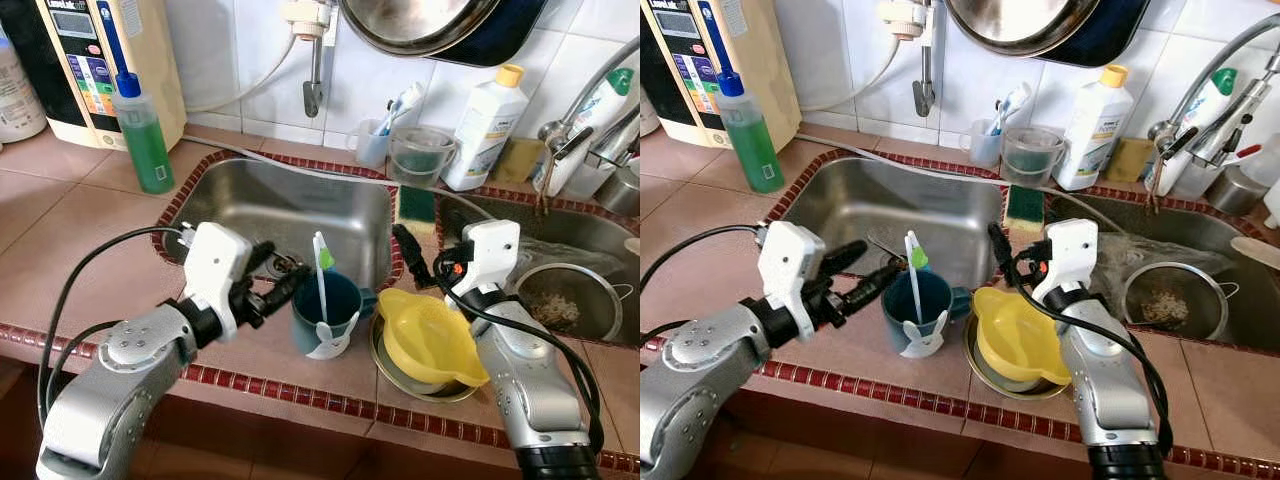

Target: Kitchen organization

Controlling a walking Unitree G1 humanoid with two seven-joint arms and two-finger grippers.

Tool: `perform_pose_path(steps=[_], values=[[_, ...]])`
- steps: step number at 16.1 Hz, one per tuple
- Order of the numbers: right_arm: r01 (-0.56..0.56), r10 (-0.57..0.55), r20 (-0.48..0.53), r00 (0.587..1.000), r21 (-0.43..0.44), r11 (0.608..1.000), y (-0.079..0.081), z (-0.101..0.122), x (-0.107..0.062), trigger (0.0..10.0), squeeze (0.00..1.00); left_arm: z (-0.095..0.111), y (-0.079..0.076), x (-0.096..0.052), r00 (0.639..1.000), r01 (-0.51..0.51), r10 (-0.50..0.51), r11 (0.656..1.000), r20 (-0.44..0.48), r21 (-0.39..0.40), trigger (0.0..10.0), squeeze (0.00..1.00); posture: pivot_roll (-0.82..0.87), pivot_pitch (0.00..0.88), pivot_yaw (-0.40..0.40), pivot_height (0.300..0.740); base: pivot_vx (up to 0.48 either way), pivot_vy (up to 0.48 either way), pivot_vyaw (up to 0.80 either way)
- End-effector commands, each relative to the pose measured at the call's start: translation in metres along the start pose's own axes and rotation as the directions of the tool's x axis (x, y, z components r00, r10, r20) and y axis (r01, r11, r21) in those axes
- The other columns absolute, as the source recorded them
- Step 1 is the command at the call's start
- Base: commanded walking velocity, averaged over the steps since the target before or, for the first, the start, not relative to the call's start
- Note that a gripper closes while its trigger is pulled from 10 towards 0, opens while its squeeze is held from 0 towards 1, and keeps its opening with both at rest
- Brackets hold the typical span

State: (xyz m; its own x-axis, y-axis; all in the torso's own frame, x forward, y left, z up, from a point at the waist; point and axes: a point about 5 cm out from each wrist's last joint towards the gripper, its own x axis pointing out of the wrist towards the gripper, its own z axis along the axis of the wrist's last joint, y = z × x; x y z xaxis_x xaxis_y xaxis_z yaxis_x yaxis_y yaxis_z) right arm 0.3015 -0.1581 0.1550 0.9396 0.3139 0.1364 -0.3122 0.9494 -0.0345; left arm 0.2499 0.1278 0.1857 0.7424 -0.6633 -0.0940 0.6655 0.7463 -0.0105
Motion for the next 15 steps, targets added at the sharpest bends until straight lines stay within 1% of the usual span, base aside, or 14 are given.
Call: perform_pose_path(steps=[1, 2, 4, 5, 9, 10, 13, 15], values=[[-0.026, 0.026, 0.004, 1.0, -0.001, 1.0, 0.001, 0.001, 0.001, 10.0, 0.0, 0.001, -0.006, 0.002, 1.0, 0.013, -0.014, 1.0, -0.012, -0.02, 10.0, 0.0, 0.01, 0.001, -0.07, 0.74, 0.0, 0.0, 0.0], [-0.036, 0.036, 0.004, 0.999, 0.002, 0.999, 0.002, 0.0, 0.001, 10.0, 0.0, 0.001, -0.006, 0.002, 1.0, 0.013, -0.013, 1.0, -0.013, -0.02, 10.0, 0.0, 0.01, 0.001, -0.069, 0.74, 0.0, 0.0, 0.0], [-0.139, 0.139, -0.001, 0.99, 0.042, 0.989, 0.012, 0.0, -0.003, 10.0, 0.0, 0.001, -0.008, 0.008, 1.0, 0.009, -0.01, 1.0, -0.016, -0.028, 10.0, 0.0, 0.0, 0.001, -0.066, 0.74, 0.0, 0.0, 0.0], [-0.15, 0.15, -0.004, 0.989, 0.045, 0.988, 0.013, 0.0, -0.004, 10.0, 0.0, 0.0, -0.008, 0.009, 1.0, 0.009, -0.009, 0.999, -0.017, -0.034, 10.0, 0.0, 0.0, 0.001, -0.066, 0.74, 0.0, 0.0, 0.0], [-0.224, 0.225, -0.02, 0.974, 0.064, 0.973, 0.016, -0.004, -0.018, 10.0, 0.0, -0.001, -0.013, 0.013, 0.999, 0.021, -0.022, 0.999, -0.031, -0.044, 10.0, 0.0, -0.01, 0.002, -0.062, 0.74, 0.0, 0.0, 0.0], [-0.263, 0.265, -0.013, 0.964, 0.087, 0.961, 0.017, -0.003, -0.025, 10.0, 0.0, -0.001, -0.013, 0.013, 0.999, 0.022, -0.024, 0.999, -0.031, -0.047, 10.0, 0.0, -0.01, 0.0, -0.061, 0.74, 0.0, 0.0, 0.0], [-0.317, 0.32, -0.003, 0.947, 0.131, 0.939, 0.016, 0.003, -0.041, 10.0, 0.0, -0.002, -0.011, 0.014, 0.999, 0.019, -0.021, 0.999, -0.039, -0.047, 10.0, 0.0, -0.02, 0.0, -0.058, 0.74, 0.0, 0.0, 0.0], [-0.353, 0.357, -0.019, 0.934, 0.123, 0.928, 0.016, 0.005, -0.053, 10.0, 0.0, -0.002, -0.009, 0.016, 0.999, 0.016, -0.018, 0.998, -0.042, -0.063, 10.0, 0.0, -0.04, 0.0, -0.055, 0.74, 0.0, 0.0, 0.0]])
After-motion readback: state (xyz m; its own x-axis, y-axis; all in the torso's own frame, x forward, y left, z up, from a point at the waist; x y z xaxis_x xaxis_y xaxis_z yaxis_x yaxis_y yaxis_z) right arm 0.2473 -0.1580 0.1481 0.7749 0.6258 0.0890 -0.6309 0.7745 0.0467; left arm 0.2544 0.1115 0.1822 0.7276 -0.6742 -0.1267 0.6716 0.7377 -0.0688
